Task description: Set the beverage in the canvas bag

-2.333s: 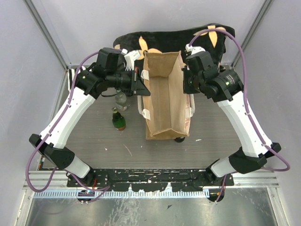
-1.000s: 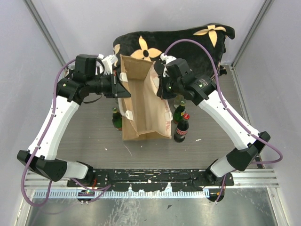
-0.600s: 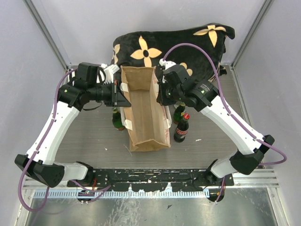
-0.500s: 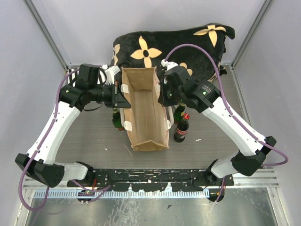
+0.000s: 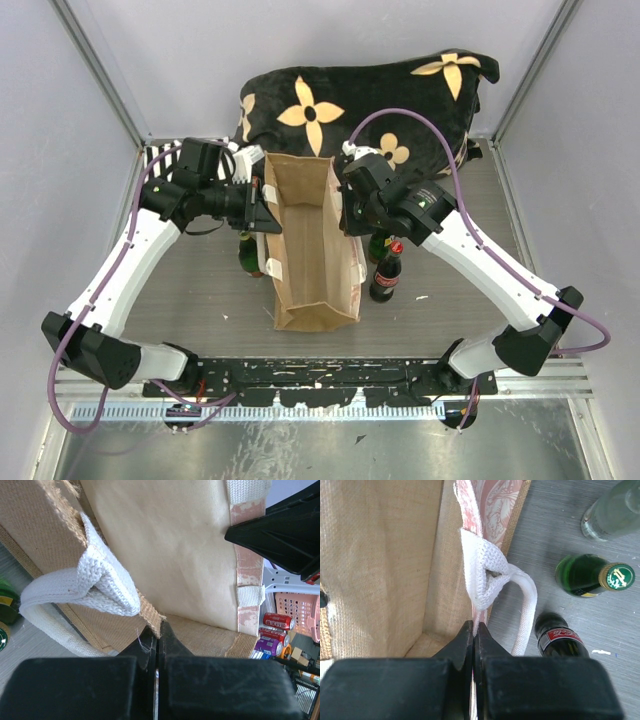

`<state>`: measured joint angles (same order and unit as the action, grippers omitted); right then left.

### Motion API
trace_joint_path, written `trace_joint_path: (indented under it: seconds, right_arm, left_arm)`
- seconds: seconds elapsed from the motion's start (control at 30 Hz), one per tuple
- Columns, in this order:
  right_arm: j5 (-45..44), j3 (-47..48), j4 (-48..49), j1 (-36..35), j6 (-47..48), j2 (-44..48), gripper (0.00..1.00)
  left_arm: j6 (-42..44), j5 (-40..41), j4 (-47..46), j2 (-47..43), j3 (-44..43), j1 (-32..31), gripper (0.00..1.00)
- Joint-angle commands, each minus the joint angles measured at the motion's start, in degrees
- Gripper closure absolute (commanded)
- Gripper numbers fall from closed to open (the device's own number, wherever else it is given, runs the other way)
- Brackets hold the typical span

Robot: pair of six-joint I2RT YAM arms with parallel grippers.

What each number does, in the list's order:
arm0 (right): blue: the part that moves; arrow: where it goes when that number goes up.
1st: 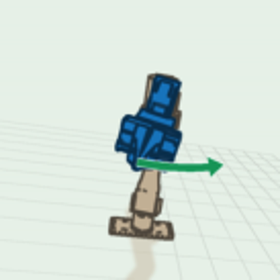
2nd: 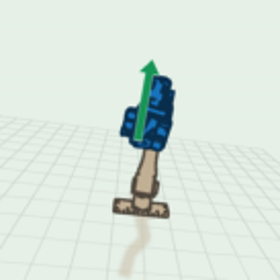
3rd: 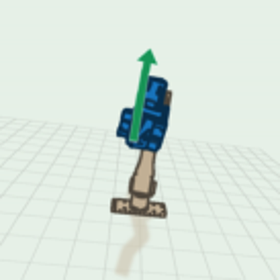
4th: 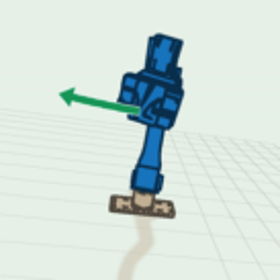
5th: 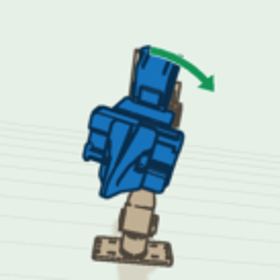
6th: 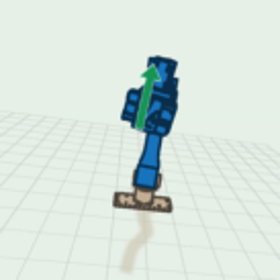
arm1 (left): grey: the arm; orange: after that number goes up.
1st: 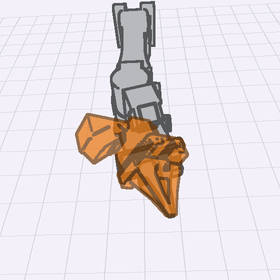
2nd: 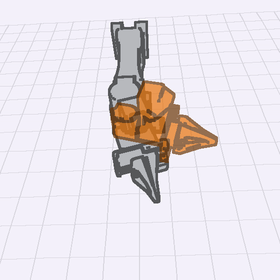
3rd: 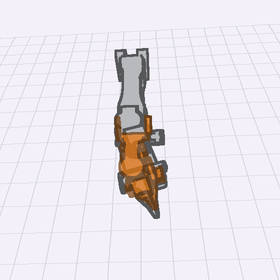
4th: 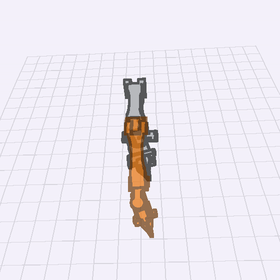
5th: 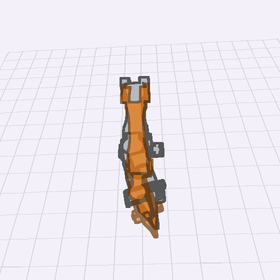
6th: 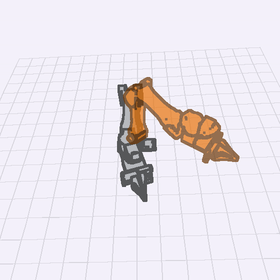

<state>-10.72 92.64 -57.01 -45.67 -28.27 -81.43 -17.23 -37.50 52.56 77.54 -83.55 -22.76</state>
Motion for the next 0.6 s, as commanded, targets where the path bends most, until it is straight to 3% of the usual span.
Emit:
trace_joint_path:
  seconds: [0.0,0.33,0.57]
  right_arm:
    - [-4.78,0.54,1.03,-0.39,-2.57,3.2,0.99]
    - [-7.13,0.36,-1.29,-0.3,-3.61,3.21,0.99]
    - [-7.31,-6.0,1.82,0.57,-4.8,4.52,0.99]
  left_arm:
    - [1.91,-2.06,-2.52,-0.18,0.9,-0.09,1.0]
    - [1.68,-2.55,-3.03,-0.02,2.93,-0.09,1.0]
    - [1.89,-2.14,-5.01,0.01,5.86,-0.09,1.0]
